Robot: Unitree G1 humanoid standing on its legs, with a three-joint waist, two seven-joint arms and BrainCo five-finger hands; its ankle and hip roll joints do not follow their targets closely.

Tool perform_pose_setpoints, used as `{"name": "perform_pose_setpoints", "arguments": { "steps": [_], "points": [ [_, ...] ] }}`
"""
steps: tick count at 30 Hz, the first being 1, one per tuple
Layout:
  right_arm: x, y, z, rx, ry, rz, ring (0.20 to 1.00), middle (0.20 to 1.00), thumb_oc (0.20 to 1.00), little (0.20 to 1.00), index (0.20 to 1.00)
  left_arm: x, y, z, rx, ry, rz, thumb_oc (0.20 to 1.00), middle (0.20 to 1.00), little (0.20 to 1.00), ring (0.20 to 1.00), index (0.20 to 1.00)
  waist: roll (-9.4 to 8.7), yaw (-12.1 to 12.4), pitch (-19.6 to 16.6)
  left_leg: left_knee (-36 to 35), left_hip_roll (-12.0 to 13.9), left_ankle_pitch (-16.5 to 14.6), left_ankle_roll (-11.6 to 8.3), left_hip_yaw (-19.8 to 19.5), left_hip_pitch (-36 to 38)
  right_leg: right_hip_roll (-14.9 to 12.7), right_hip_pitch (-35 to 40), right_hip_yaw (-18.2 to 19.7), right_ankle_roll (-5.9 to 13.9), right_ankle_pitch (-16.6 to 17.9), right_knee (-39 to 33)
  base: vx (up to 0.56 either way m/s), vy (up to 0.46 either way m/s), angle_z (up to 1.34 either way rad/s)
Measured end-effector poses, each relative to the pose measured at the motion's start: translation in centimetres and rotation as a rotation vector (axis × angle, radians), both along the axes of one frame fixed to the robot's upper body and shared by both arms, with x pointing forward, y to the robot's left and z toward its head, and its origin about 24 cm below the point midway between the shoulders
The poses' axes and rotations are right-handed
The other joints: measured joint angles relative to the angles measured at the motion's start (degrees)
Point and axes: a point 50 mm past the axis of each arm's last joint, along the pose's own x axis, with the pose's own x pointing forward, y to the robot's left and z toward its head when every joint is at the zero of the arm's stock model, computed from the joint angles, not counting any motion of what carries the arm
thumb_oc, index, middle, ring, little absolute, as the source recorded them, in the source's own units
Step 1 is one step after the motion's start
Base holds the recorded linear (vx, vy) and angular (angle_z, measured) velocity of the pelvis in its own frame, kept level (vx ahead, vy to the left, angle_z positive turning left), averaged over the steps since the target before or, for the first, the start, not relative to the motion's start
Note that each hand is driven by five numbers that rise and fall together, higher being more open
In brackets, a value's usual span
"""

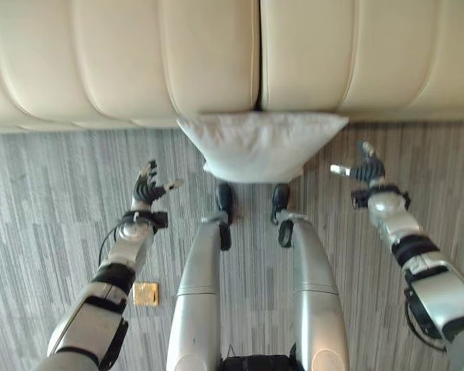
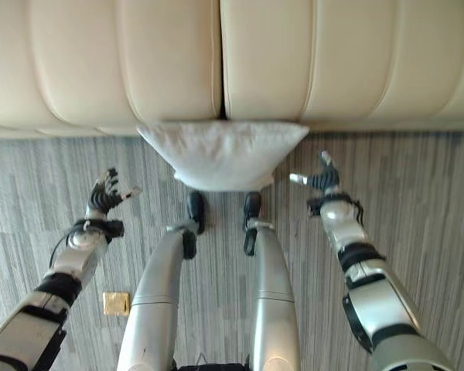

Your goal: Pick up all the scattered cushions and arrange them neatly on the sofa.

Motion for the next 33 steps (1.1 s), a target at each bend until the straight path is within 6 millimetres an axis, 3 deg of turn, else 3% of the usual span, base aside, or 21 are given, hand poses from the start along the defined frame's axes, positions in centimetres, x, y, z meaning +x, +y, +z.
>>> {"name": "perform_pose_setpoints", "arguments": {
  "steps": [1, 2, 6, 8, 9, 10, 11, 12, 17, 20, 22, 25, 26, 27, 28, 29, 30, 33],
  "points": [
    [0.8, 1.3, 2.1, -0.015, -0.049, 0.036, 1.000, 1.000, 1.000, 1.000, 1.000, 1.3, -1.5, 2.3, 0.030, -0.055, -0.050, 1.000, 1.000, 1.000, 1.000, 1.000, 0.02, -0.07, 0.13, 3.85, 0.41, -0.74, 0.16, -0.02, -5.43, 0.06, -5.51, 0.23, -0.36, -0.61, 3.86, -0.01, 0.001, -0.06],
    [1.2, 2.3, 2.9, -0.033, -0.068, 0.058, 1.000, 1.000, 1.000, 1.000, 1.000, 2.0, -2.3, 3.5, 0.048, -0.085, -0.075, 1.000, 1.000, 1.000, 1.000, 1.000, 0.02, -0.04, 0.14, 5.76, 0.81, -1.07, 0.26, -0.09, -7.58, 0.18, -7.58, 0.23, -0.68, -0.90, 5.47, 0.00, -0.008, -0.05],
    [2.4, 7.3, 6.4, -0.017, -0.163, 0.147, 1.000, 1.000, 1.000, 1.000, 1.000, 4.1, -4.7, 7.3, 0.101, -0.162, -0.105, 1.000, 1.000, 1.000, 1.000, 1.000, 0.08, -0.35, 0.18, 10.66, 1.73, -2.20, 0.26, -0.81, -13.06, 0.86, -12.86, 0.05, -1.13, -1.50, 9.91, 0.00, -0.009, -0.04],
    [2.6, 9.2, 7.3, -0.006, -0.184, 0.171, 1.000, 1.000, 1.000, 1.000, 1.000, 4.7, -5.4, 8.6, 0.111, -0.187, -0.088, 1.000, 1.000, 1.000, 1.000, 1.000, 0.09, -0.57, 0.17, 10.79, 1.67, -2.16, 0.20, -1.00, -14.05, 0.84, -13.97, -0.03, -1.23, -1.56, 10.27, 0.00, -0.015, 0.02],
    [2.7, 10.0, 7.7, 0.008, -0.197, 0.172, 0.595, 0.595, 0.595, 0.595, 0.595, 5.0, -5.7, 9.4, 0.128, -0.200, -0.074, 1.000, 1.000, 1.000, 1.000, 1.000, 0.09, -0.56, 0.16, 10.71, 1.45, -2.05, 0.04, -1.39, -14.76, 0.86, -14.68, -0.14, -1.32, -1.46, 10.33, 0.00, -0.037, 0.04],
    [2.7, 10.7, 8.0, 0.028, -0.209, 0.173, 0.341, 0.341, 0.341, 0.341, 0.341, 5.2, -5.9, 10.2, 0.133, -0.212, -0.053, 1.000, 1.000, 1.000, 1.000, 1.000, 0.11, -0.56, 0.16, 10.61, 1.24, -2.01, -0.04, -1.76, -15.38, 0.89, -15.28, -0.23, -1.35, -1.44, 10.39, 0.00, -0.044, 0.07],
    [2.7, 11.2, 8.2, 0.050, -0.217, 0.173, 0.200, 0.200, 0.200, 0.200, 0.200, 5.4, -6.0, 10.9, 0.138, -0.228, -0.033, 0.454, 0.454, 0.454, 0.454, 0.454, 0.11, -0.56, 0.16, 10.34, 0.83, -1.97, -0.11, -2.32, -15.98, 0.90, -15.83, -0.41, -1.35, -1.44, 10.32, 0.00, -0.048, 0.09],
    [2.7, 11.3, 8.3, 0.062, -0.224, 0.171, 0.200, 0.200, 0.200, 0.200, 0.200, 5.4, -5.9, 11.0, 0.135, -0.236, -0.020, 0.200, 0.200, 0.200, 0.200, 0.200, 0.11, -0.47, 0.15, 10.24, 0.81, -1.87, -0.27, -2.50, -16.15, 0.88, -15.98, -0.57, -1.50, -1.35, 10.34, -0.01, -0.048, 0.07],
    [2.1, 10.8, 8.1, 0.131, -0.254, 0.180, 0.200, 0.200, 0.200, 0.200, 0.200, 4.7, -5.8, 11.4, 0.095, -0.296, -0.011, 0.200, 0.200, 0.200, 0.200, 0.200, 0.19, -0.09, 0.10, 6.92, -0.17, -0.32, -1.98, -4.28, -14.22, 0.76, -13.92, -1.75, -2.51, -0.94, 8.04, -0.02, -0.020, 0.11],
    [1.4, 10.4, 6.1, 0.156, -0.231, 0.193, 0.200, 0.200, 0.200, 0.200, 0.200, 3.3, -6.5, 9.4, -0.010, -0.306, -0.032, 0.200, 0.200, 0.200, 0.200, 0.200, 0.39, 0.52, -0.04, 0.78, -0.35, 1.92, -2.54, -4.77, -8.06, 0.65, -7.86, -2.84, -2.23, 0.33, 2.82, -0.05, 0.001, 0.09],
    [0.8, 10.2, 4.4, 0.183, -0.208, 0.204, 0.200, 0.200, 0.200, 0.200, 0.200, 2.7, -6.9, 7.9, -0.071, -0.291, -0.023, 0.200, 0.200, 0.200, 0.200, 0.200, 0.35, 0.54, -0.10, -4.77, -0.64, 3.91, -2.71, -5.23, -1.52, 0.78, -1.39, -3.44, -2.68, 1.61, -2.30, -0.01, -0.014, 0.12],
    [-1.0, 10.3, 2.0, 0.247, -0.202, 0.246, 0.200, 0.200, 0.200, 0.200, 0.200, 0.8, -7.0, 6.0, -0.174, -0.300, -0.026, 0.200, 0.200, 0.200, 0.200, 0.200, 0.25, 0.74, -0.41, -13.68, -1.09, 5.50, -3.14, -5.42, 10.49, 1.03, 9.91, -3.88, -1.64, 2.39, -9.61, 0.00, -0.012, 0.05],
    [-1.7, 10.3, 0.6, 0.261, -0.189, 0.253, 0.200, 0.200, 0.200, 0.200, 0.200, 0.1, -7.2, 4.7, -0.193, -0.288, -0.028, 0.200, 0.200, 0.200, 0.200, 0.200, 0.45, 0.79, -4.31, -15.07, -1.15, 6.02, -3.30, -5.48, 10.86, 1.09, 10.28, -3.94, -1.17, 2.04, -10.70, 0.05, -0.014, 0.00],
    [-2.3, 10.2, 0.0, 0.275, -0.191, 0.261, 0.200, 0.200, 0.200, 0.200, 0.200, -0.6, -7.2, 4.5, -0.216, -0.299, -0.032, 0.200, 0.200, 0.200, 0.200, 0.200, 0.51, 0.73, -6.02, -16.05, -1.21, 6.01, -3.05, -5.36, 12.23, 1.04, 11.55, -4.08, -1.12, 1.99, -11.49, 0.12, -0.018, 0.01],
    [-3.4, 10.0, -0.1, 0.300, -0.220, 0.276, 0.200, 0.200, 0.200, 0.200, 0.200, -1.7, -7.2, 4.6, -0.273, -0.336, -0.034, 0.200, 0.200, 0.200, 0.200, 0.200, 0.46, 0.76, -4.66, -19.00, -1.27, 6.67, -2.96, -5.40, 18.23, 1.02, 17.49, -4.69, -1.38, 2.64, -13.89, 0.15, -0.021, 0.05],
    [-4.3, 10.0, -1.5, 0.316, -0.193, 0.281, 0.200, 0.200, 0.200, 0.200, 0.200, -2.5, -7.2, 3.3, -0.303, -0.316, -0.029, 0.200, 0.200, 0.200, 0.200, 0.200, 0.27, 0.64, -4.86, -21.71, -1.30, 7.06, -3.02, -5.46, 23.61, 1.27, 22.75, -4.70, -1.38, 2.93, -16.31, 0.19, -0.021, 0.01],
    [-5.7, 10.0, -3.3, 0.338, -0.155, 0.287, 0.200, 0.200, 0.200, 0.200, 0.200, -3.7, -7.1, 1.8, -0.333, -0.288, -0.016, 0.200, 0.200, 0.200, 0.200, 0.200, 0.01, 0.72, -6.35, -24.84, -1.23, 6.72, -3.14, -5.59, 29.79, 1.76, 28.89, -4.65, -0.26, 2.15, -19.90, 0.22, -0.013, -0.06],
    [-8.1, 10.0, -4.5, 0.349, -0.166, 0.335, 0.200, 0.200, 0.200, 0.200, 0.200, -5.6, -6.8, 0.3, -0.349, -0.286, -0.032, 0.200, 0.200, 0.200, 0.200, 0.200, 0.17, 0.43, -11.21, -29.40, -1.25, 7.07, -3.07, -5.44, 36.24, 2.06, 35.22, -4.89, -0.12, 2.97, -24.12, 0.23, -0.013, -0.07]
  ]
}}
